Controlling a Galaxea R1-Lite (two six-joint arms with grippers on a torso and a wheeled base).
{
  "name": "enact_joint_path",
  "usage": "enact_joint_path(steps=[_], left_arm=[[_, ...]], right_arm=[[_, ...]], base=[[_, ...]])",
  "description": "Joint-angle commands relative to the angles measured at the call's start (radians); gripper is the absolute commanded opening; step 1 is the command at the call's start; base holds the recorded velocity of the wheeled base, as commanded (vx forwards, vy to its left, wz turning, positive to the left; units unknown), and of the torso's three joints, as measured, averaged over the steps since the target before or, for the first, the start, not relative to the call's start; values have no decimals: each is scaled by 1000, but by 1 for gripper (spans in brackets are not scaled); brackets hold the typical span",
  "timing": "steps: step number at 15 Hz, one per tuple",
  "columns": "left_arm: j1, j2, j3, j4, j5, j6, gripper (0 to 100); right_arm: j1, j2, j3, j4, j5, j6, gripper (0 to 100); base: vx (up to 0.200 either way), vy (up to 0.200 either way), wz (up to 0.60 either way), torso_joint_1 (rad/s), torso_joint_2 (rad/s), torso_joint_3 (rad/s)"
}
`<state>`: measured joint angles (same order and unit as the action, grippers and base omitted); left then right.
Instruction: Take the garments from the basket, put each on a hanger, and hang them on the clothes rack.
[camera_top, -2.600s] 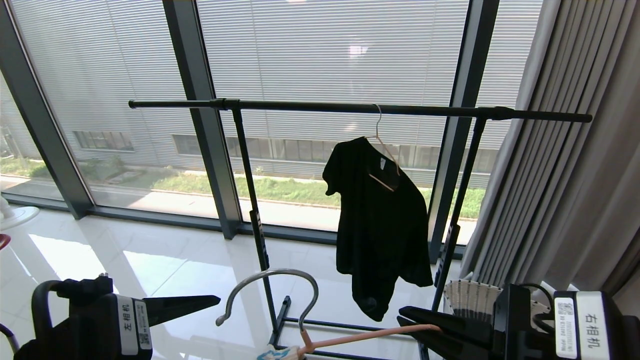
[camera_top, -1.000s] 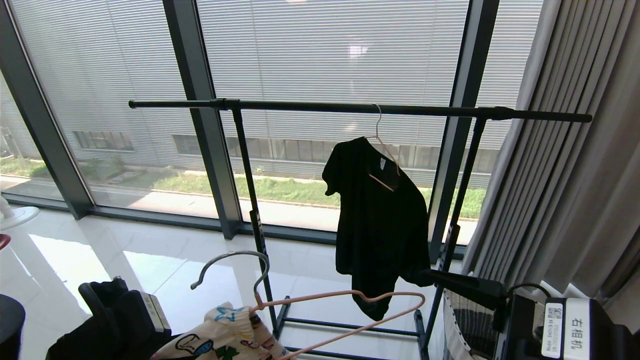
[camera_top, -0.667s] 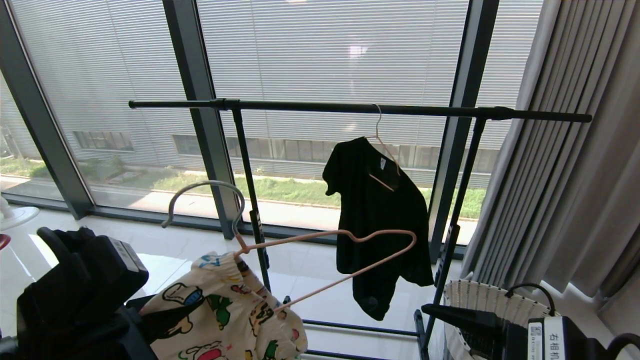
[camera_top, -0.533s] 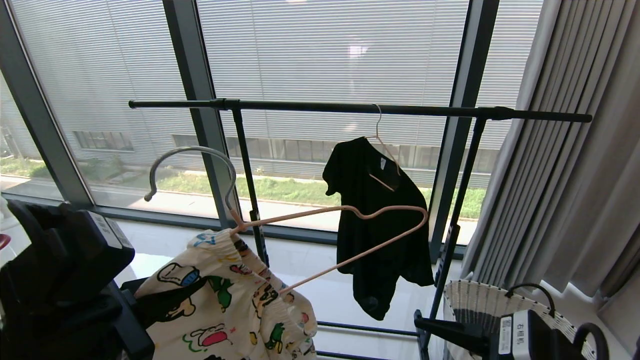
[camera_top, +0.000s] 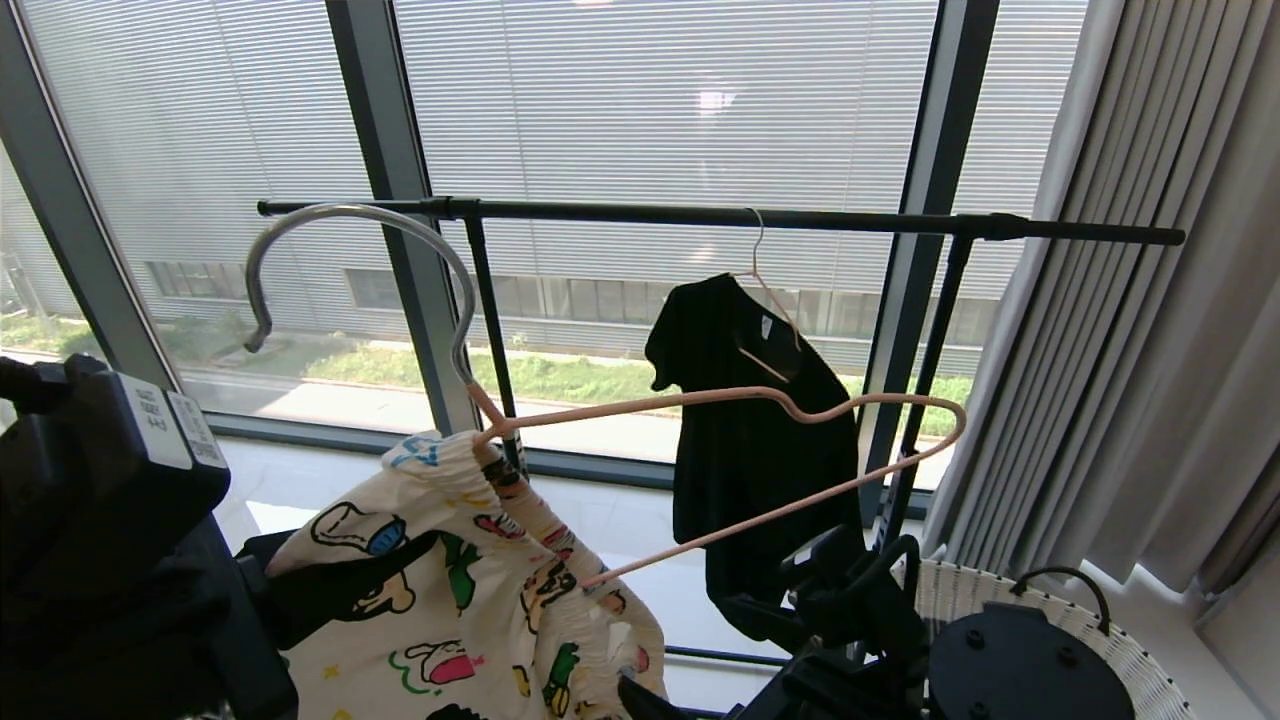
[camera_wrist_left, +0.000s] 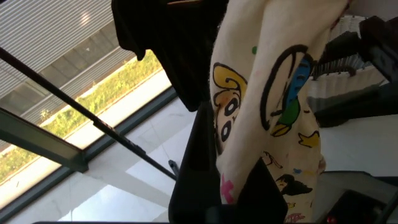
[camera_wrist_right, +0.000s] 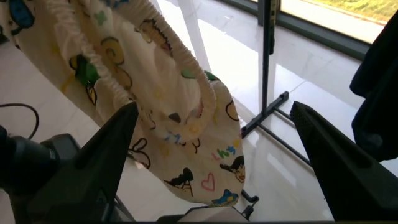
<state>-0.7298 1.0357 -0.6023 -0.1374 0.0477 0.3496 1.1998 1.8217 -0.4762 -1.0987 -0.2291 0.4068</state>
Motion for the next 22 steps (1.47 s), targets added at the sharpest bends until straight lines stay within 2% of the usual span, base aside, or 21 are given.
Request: enact_joint_path(steps=[1,5,6,14,16,17,19,22], left_arm=[[-16,4,-2,-1,0,-1,0],[-16,4,-4,-1,0,-1,0],[-16,-10,-2,-1,0,-1,0],[-28,-3,-2,-1,3,-1,0],[-26,-5,-1,-1,6,-6,0],[-25,-5,4,-1,14,-6,0],[-23,-5,16,-1,29,-7,0],[-11,-8,79,-1,136,-3,0]], right_arm=[[3,54,-19,0,-2,-3,100],[3,70,-18,0,-10,-16,100],[1,71,-13,0,-35,-8,100],[-9,57,-9,-1,-81,-10,100],[-12,67,-2,-1,-114,-11,100],[-19,73,1,-1,-142,-19,0],[-31,73,8,-1,-162,-40,0],[-77,57,28,-1,-202,-66,0]], base=[[0,0,0,0,0,0],[0,0,0,0,0,0],[0,0,0,0,0,0],[0,0,0,0,0,0],[0,0,0,0,0,0],[0,0,0,0,0,0],[0,0,0,0,0,0],[0,0,0,0,0,0]])
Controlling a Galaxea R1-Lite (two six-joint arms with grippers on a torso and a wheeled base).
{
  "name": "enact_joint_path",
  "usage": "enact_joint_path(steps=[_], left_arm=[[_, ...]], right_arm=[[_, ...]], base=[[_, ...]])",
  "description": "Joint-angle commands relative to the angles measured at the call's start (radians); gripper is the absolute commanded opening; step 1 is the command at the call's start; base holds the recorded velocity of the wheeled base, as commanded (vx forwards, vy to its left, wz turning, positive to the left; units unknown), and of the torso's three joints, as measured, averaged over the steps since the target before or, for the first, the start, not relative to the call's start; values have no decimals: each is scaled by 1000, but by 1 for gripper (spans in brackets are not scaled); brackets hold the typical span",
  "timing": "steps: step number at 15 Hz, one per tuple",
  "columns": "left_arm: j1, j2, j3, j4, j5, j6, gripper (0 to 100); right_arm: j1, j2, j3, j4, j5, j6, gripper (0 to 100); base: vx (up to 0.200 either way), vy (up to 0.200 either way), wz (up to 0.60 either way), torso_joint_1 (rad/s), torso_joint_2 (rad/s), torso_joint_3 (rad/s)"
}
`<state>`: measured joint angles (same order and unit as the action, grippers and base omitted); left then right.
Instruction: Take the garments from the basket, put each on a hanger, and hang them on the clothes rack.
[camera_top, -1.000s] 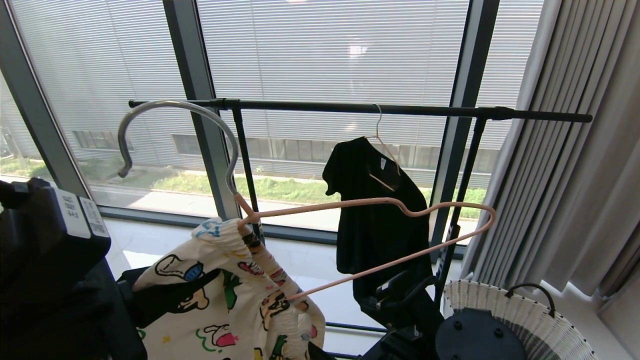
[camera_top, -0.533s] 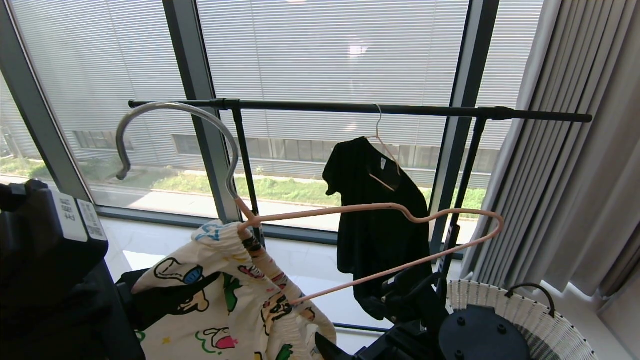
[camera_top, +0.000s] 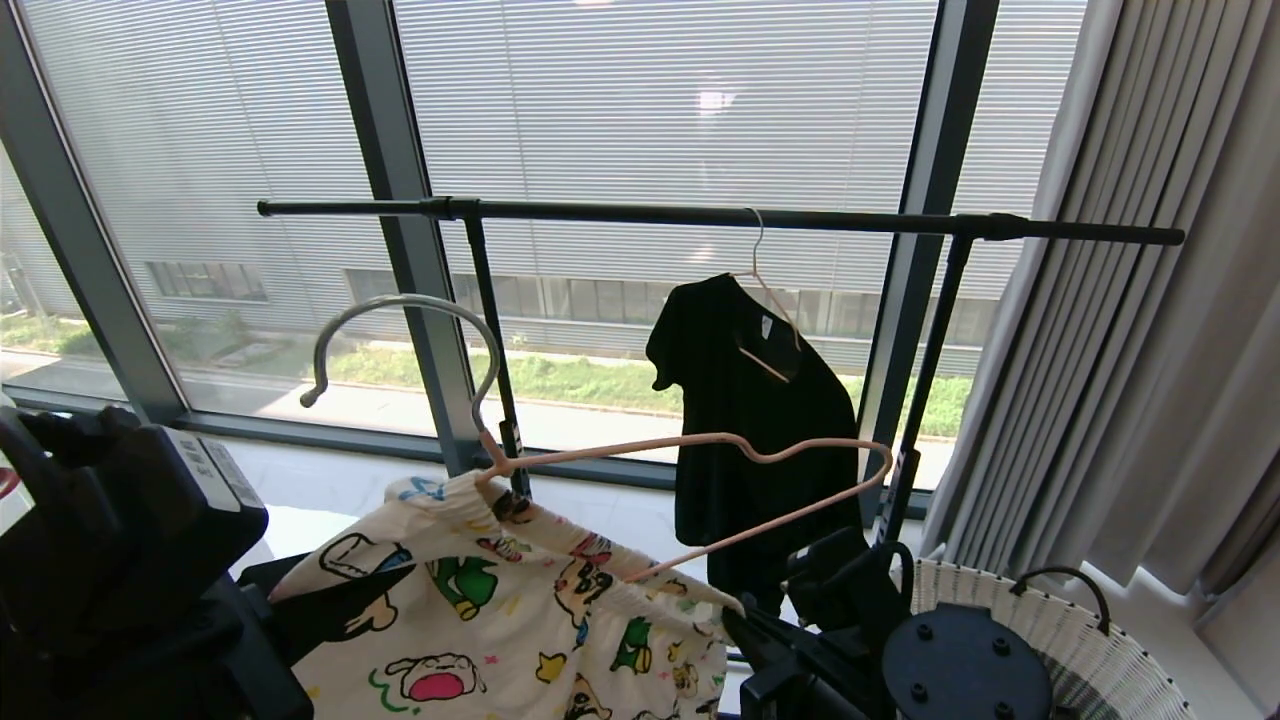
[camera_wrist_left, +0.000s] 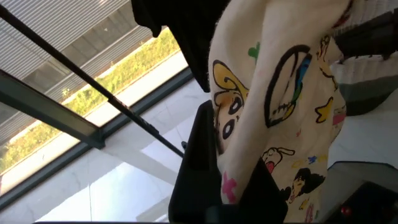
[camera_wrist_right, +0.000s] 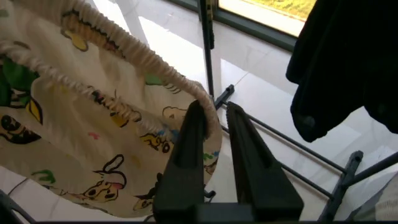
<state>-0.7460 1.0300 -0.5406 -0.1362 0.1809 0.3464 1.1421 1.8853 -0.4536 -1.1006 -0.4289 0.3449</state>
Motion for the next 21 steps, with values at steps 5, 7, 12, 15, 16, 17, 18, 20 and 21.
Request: enact_joint_path(steps=[5,7,12,15,16,17,18,20,21], left_arm=[[36,-30,77,-2,12,2,0],[74,-47,114,0,14,3,0],[88,-39,136,119,78,39,0],[88,56,134,162,178,52,0],[88,90,128,155,224,43,0],[88,120,113,129,256,3,0],[88,130,105,116,258,-23,0],[86,139,84,98,256,-119,0],[86,136,82,93,256,-144,0]], right_arm=[[-222,-32,9,1,-1,-158,0],[-254,-52,10,1,-1,-173,0],[-274,-87,-16,7,24,-204,0],[-285,-158,-134,142,73,-241,0],[-283,-186,-169,199,96,-242,0],[-278,-235,-191,272,144,-247,0],[-278,-256,-192,300,164,-256,0],[-275,-342,-192,433,205,-288,0],[-266,-370,-191,461,220,-290,100]], base=[[0,0,0,0,0,0],[0,0,0,0,0,0],[0,0,0,0,0,0],[0,0,0,0,0,0],[0,0,0,0,0,0],[0,0,0,0,0,0],[0,0,0,0,0,0],[0,0,0,0,0,0],[0,0,0,0,0,0]])
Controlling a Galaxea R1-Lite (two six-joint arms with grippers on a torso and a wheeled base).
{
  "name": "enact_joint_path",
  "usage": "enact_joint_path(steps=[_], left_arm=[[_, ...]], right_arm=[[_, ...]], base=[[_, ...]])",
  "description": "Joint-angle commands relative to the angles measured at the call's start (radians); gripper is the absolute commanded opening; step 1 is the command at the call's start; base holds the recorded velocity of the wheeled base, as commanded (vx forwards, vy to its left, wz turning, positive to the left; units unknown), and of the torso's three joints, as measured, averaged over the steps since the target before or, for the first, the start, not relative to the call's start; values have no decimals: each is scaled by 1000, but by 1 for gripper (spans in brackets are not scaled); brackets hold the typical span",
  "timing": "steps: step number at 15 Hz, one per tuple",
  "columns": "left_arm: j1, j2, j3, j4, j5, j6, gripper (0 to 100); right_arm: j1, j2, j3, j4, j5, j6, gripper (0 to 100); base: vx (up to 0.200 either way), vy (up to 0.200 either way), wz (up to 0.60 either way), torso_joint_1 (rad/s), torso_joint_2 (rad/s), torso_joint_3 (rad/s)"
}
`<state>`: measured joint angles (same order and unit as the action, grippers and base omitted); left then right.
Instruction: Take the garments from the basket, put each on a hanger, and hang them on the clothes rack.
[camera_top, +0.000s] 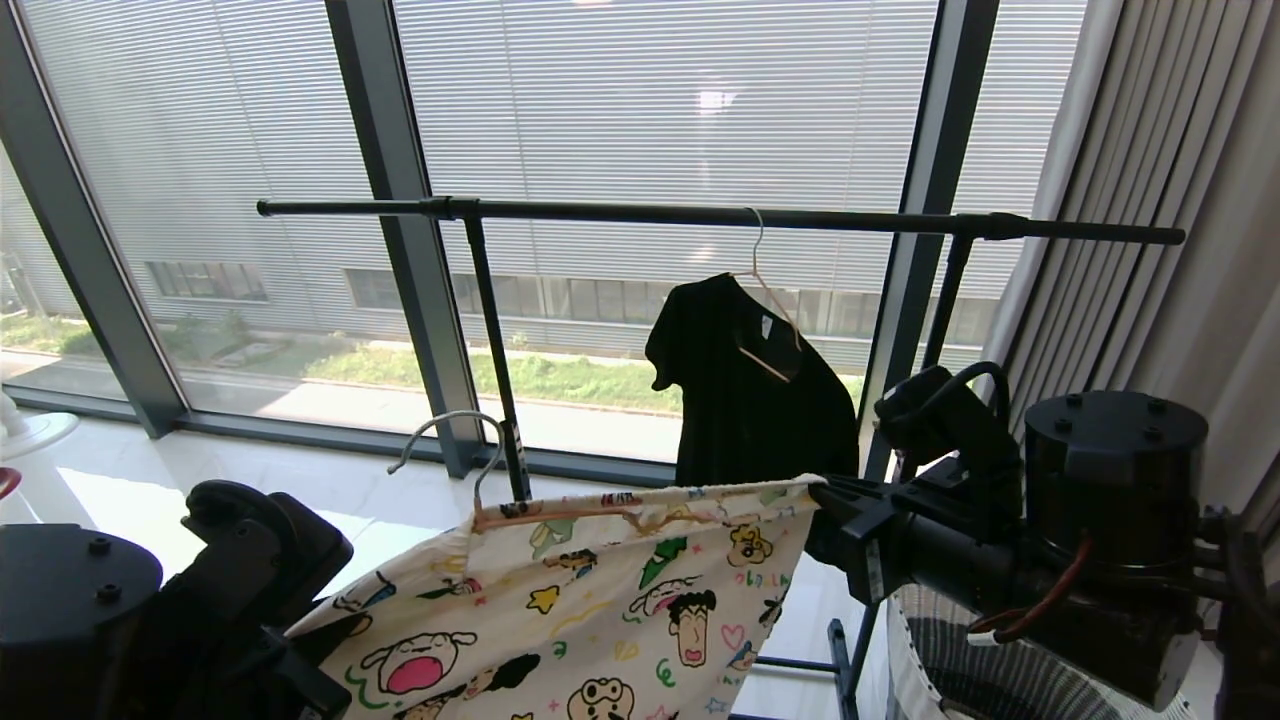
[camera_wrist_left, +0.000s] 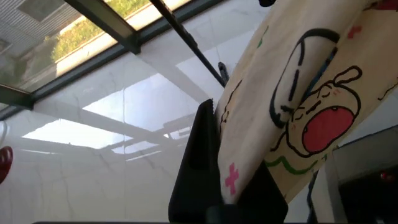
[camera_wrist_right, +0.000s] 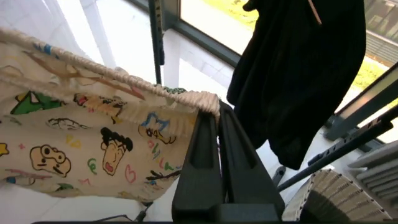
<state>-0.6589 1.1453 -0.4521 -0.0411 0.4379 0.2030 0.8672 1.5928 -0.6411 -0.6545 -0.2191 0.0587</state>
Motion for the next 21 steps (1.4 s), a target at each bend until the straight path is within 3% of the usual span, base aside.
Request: enact_joint_path(steps=[1,4,8,13,16,21], left_arm=[[-1,22,-5,-26,-1,-24,0],[-14,28,-2,-100,-2,-34,0],[-142,24,0,-125,-10,-30,0],[-298,62,12,-125,-10,-4,0],[-349,79,12,-125,-8,12,0],[-360,91,6,-126,-8,10,0]], right_arm=[[13,-99,-2,24,26,-10,100],[42,-139,8,27,69,-79,100],[49,-148,4,91,167,-180,100],[84,-145,-103,384,371,-396,100],[133,-96,-157,504,380,-427,100],[162,26,-216,521,374,-427,100]], base=[[0,0,0,0,0,0],[0,0,0,0,0,0],[0,0,0,0,0,0],[0,0,0,0,0,0],[0,0,0,0,0,0],[0,0,0,0,0,0]])
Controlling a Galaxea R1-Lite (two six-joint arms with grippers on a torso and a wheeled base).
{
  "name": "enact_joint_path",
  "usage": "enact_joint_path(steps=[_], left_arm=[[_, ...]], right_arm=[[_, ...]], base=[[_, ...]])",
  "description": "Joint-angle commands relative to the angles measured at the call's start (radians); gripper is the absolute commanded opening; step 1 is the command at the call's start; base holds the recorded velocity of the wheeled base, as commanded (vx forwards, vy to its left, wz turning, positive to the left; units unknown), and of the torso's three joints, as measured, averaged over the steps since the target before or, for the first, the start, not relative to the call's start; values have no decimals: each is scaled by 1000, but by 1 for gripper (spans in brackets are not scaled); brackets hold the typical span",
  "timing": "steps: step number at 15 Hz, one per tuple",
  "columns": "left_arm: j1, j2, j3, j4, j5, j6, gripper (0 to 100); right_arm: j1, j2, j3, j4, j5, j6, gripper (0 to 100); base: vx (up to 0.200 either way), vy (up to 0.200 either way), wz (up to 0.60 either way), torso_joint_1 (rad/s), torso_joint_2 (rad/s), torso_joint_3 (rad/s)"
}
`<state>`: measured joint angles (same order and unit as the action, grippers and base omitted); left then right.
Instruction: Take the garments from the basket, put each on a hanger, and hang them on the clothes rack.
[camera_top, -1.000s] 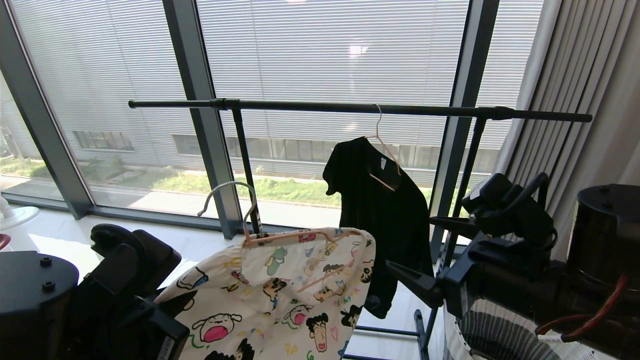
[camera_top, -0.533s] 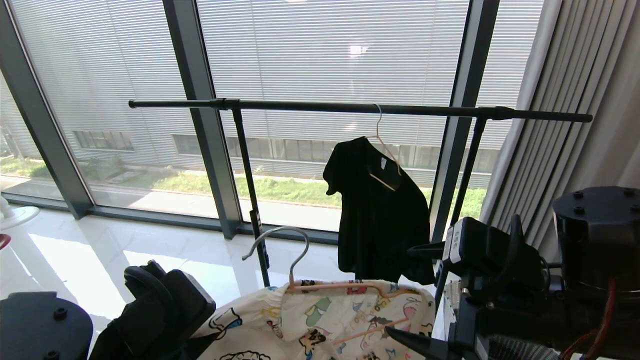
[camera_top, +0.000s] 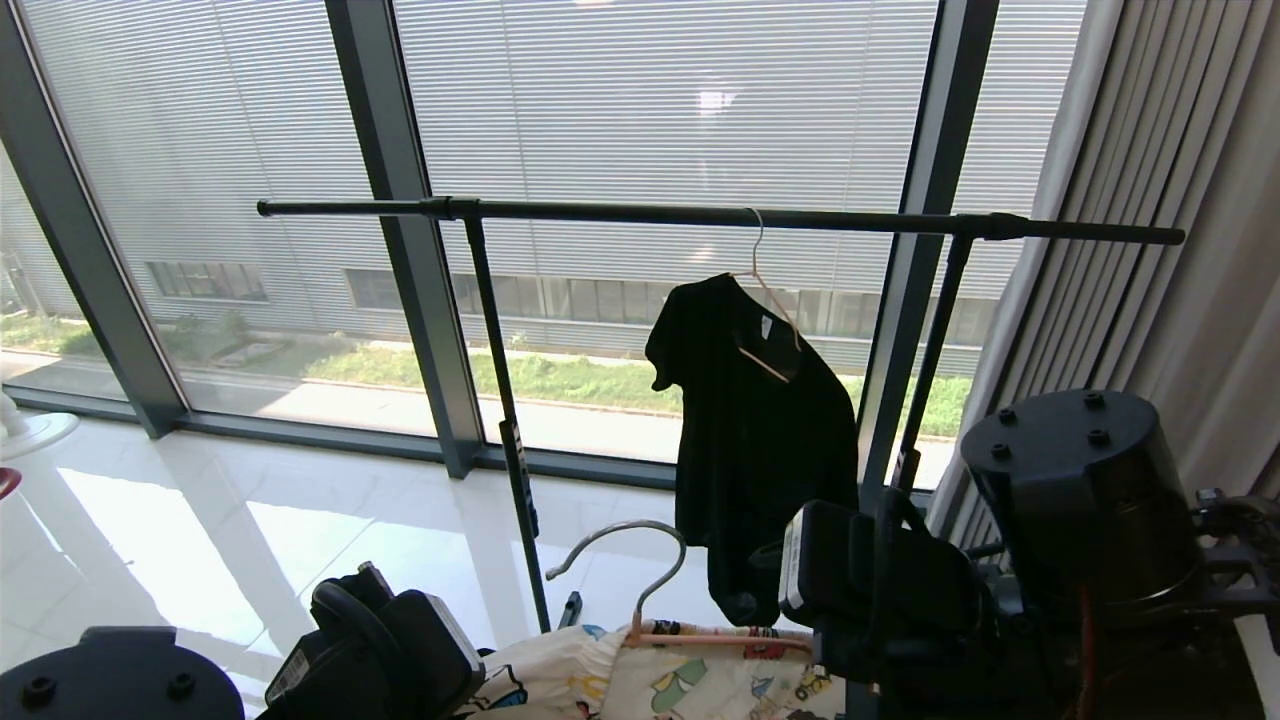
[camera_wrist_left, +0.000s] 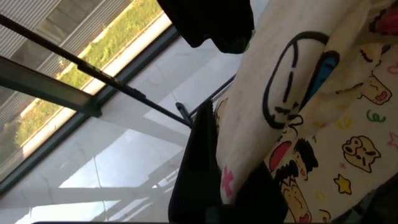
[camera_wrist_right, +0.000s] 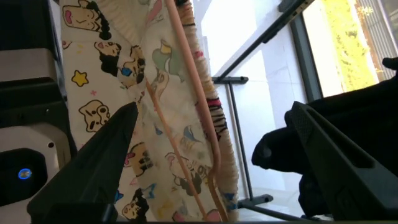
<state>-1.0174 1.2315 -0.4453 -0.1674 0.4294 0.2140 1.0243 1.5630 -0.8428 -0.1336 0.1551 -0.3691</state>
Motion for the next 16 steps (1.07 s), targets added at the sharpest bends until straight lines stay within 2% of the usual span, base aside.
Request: enact_joint_path(steps=[1,3,4,13,14,16], left_arm=[[-1,3,-1,0,0,-1,0],[-10,0,-3,-1,0,-2,0],[-16,-1,-1,-1,0,-2,0],[-23,5,-3,-1,0,-2,0],[-24,5,-3,-3,0,-2,100],[-26,2,2,-40,2,-7,100]], right_arm=[[5,71,-19,0,-3,-1,100],[4,85,-21,0,-9,1,100],[2,86,-19,0,-9,1,0],[2,83,-22,-20,-45,-19,0],[0,81,-21,-31,-43,-30,0],[-24,65,-7,-78,-37,-148,0]], base=[[0,0,0,0,0,0],[0,0,0,0,0,0],[0,0,0,0,0,0],[0,0,0,0,0,0],[0,0,0,0,0,0],[0,0,0,0,0,0]])
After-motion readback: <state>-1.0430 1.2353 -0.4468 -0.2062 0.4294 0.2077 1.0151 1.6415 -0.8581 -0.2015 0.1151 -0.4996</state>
